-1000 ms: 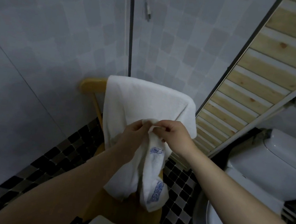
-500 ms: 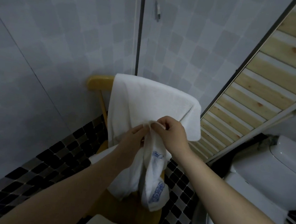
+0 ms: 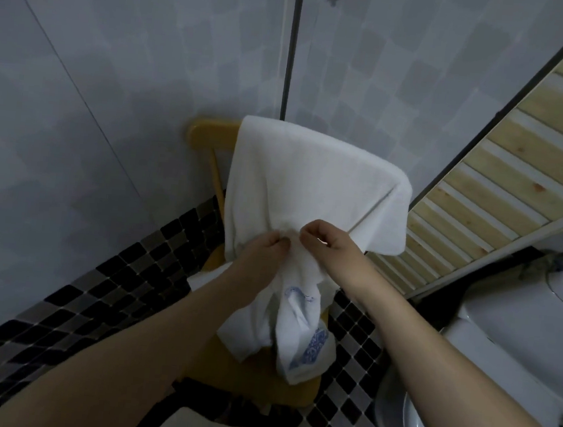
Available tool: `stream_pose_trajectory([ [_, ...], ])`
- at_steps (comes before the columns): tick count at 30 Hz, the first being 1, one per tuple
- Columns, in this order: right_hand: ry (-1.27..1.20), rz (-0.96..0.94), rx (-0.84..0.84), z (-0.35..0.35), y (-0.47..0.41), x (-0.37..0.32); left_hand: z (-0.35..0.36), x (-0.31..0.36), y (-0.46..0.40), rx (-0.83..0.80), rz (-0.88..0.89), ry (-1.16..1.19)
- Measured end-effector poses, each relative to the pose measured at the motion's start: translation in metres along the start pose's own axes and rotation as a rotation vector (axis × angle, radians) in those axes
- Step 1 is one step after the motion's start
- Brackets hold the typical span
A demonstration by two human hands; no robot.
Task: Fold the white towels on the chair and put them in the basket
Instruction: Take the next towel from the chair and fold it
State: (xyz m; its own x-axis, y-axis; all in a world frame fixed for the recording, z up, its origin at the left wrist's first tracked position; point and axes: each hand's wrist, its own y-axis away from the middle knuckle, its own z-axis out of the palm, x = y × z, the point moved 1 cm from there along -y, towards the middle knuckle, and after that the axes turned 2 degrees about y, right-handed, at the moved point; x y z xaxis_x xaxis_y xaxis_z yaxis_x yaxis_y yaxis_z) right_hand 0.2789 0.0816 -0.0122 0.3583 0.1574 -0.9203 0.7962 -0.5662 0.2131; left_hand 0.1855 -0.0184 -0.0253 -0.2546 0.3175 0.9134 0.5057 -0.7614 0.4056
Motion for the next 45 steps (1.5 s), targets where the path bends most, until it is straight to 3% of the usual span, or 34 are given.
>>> stream_pose_trajectory([
  [7,0.016,0.072,-0.227,0.018,0.017,0.006,-0.034,0.013,0.005,0.064,0.076,-0.178],
  [11,0.169,-0.010,-0.035,0.037,0.013,-0.016,-0.041,0.023,0.022,0.014,0.178,-0.413],
  [15,0.164,-0.038,0.193,0.054,0.015,-0.049,-0.059,0.030,0.037,0.030,0.316,-0.437],
  [18,0.103,-0.073,0.229,0.062,0.028,-0.073,-0.076,0.049,0.044,0.043,0.392,-0.329],
  [22,-0.039,-0.098,0.052,0.062,0.046,-0.100,-0.080,0.096,0.054,-0.098,0.488,-0.157],
  [27,-0.070,-0.121,-0.013,0.052,0.056,-0.141,-0.088,0.161,0.076,-0.207,0.627,-0.014],
  [29,0.047,-0.080,0.046,0.044,0.057,-0.159,-0.096,0.186,0.084,-0.259,0.685,0.019],
  [31,0.339,-0.048,0.128,0.035,0.056,-0.182,-0.102,0.208,0.091,-0.271,0.727,0.064],
  [33,0.670,-0.048,0.292,0.028,0.056,-0.211,-0.109,0.226,0.099,-0.274,0.770,0.126],
  [35,0.795,-0.100,0.490,0.024,0.061,-0.238,-0.115,0.241,0.105,-0.263,0.794,0.170],
  [37,0.705,-0.181,0.542,0.026,0.068,-0.254,-0.123,0.257,0.109,-0.247,0.812,0.202],
  [40,0.304,-0.361,0.384,0.045,0.077,-0.266,-0.130,0.276,0.114,-0.230,0.838,0.177],
  [45,0.265,-0.522,0.436,0.081,0.063,-0.267,-0.131,0.273,0.115,-0.198,0.832,0.053],
])
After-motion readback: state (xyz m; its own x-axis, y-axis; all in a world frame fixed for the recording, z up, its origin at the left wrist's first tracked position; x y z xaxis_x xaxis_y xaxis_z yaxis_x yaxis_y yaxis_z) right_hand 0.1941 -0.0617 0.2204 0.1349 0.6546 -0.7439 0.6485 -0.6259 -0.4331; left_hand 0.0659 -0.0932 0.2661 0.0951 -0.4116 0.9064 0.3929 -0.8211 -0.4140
